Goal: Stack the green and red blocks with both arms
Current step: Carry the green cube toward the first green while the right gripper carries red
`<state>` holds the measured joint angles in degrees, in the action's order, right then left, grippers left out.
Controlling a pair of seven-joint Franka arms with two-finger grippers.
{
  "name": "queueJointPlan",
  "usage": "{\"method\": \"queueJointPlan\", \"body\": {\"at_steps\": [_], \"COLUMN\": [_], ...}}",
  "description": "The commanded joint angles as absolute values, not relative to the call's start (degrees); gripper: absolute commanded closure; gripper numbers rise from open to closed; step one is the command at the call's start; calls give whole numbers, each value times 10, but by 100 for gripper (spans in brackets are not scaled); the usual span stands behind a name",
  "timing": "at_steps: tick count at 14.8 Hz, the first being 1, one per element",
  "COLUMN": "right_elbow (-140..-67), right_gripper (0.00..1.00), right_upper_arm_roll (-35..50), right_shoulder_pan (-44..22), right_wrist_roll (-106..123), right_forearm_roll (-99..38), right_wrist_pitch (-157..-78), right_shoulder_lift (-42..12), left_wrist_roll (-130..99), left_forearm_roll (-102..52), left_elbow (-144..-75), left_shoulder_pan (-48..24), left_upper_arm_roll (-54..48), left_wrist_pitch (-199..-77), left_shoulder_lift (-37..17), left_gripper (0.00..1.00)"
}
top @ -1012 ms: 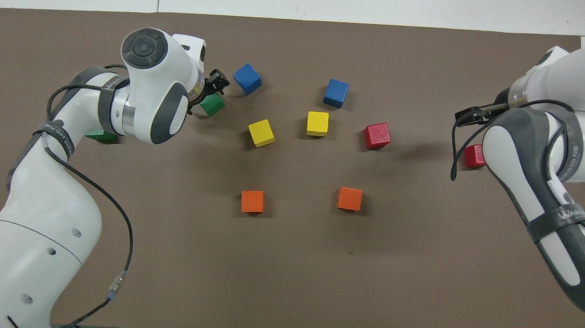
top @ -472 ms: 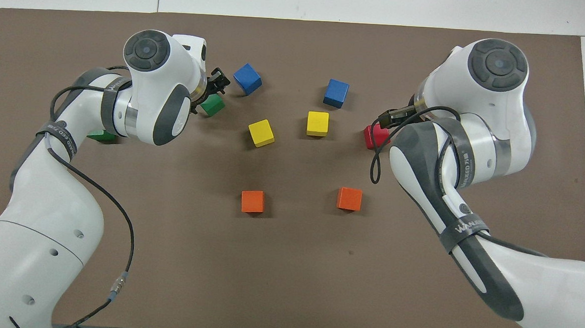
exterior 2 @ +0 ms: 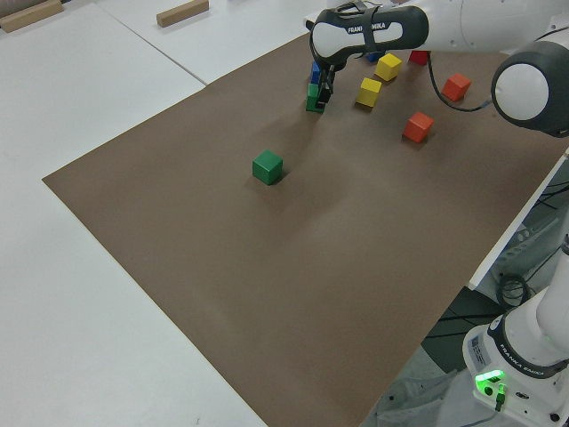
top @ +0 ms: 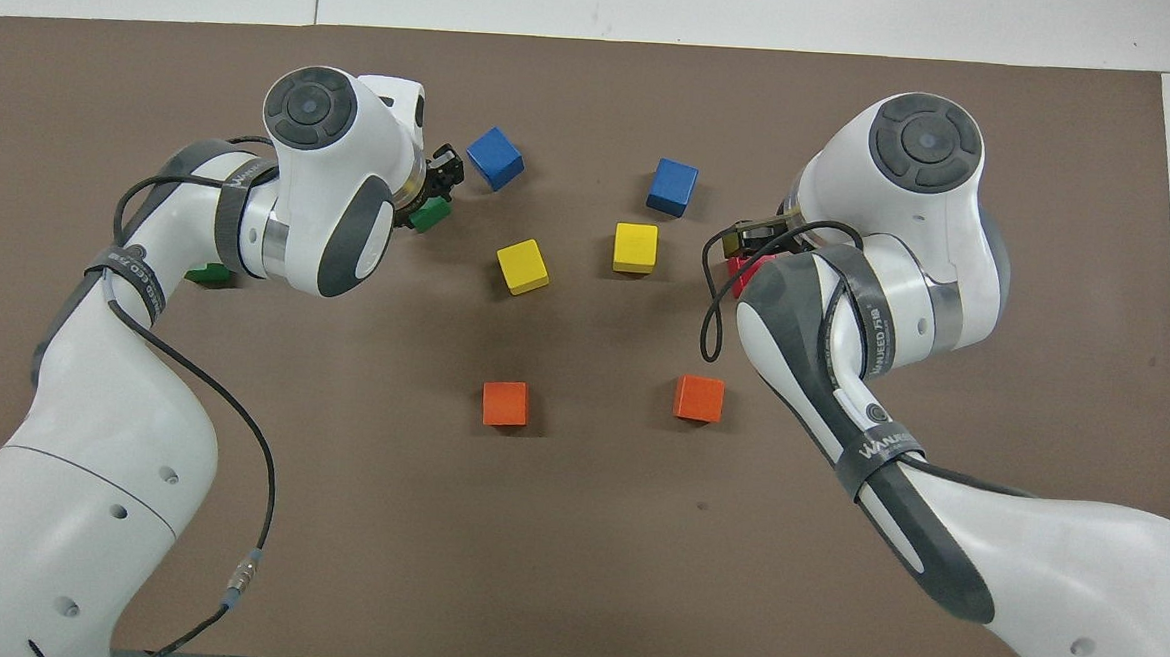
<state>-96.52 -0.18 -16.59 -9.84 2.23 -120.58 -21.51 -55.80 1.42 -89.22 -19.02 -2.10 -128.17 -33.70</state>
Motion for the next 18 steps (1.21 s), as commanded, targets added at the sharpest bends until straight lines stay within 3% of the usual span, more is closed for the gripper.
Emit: {"method": "queueJointPlan", "body": {"at_steps": [1,4,8,13,18], "right_elbow": [-953,-957,-968,-971,-995], "right_gripper": [0,1,2,2,2], "right_upper_arm_roll": [1,0,0,0,1], "right_shoulder_pan": [-172,-175,-171,-165,-170], "right_wrist_roll": [-111,-111,-111,-110,-111], "right_forearm_roll": [-11,-12,-11,-11,-11], "right_wrist_pitch": [-1216,-1230,-1260,-1273,-1302], "right_shoulder_lift": [-227,-234,-257,-265,-272], "left_wrist_roll": [-568,-564,-448,-243,-44], "left_forearm_roll": [60,66,62,22,-18], "left_elbow": [-874,-844,-856,-949,-968], "left_shoulder_pan": [-191,-185,-143,-55,10], "left_upper_arm_roll": [-16,-15,-16,-17,-15], "left_wrist_pitch": [-1218,-1144,-1074,-1051,-1061], "left_shoulder_lift": [-323,-323,-254,-164,-152], "left_gripper": [100,100,100,100,100]}}
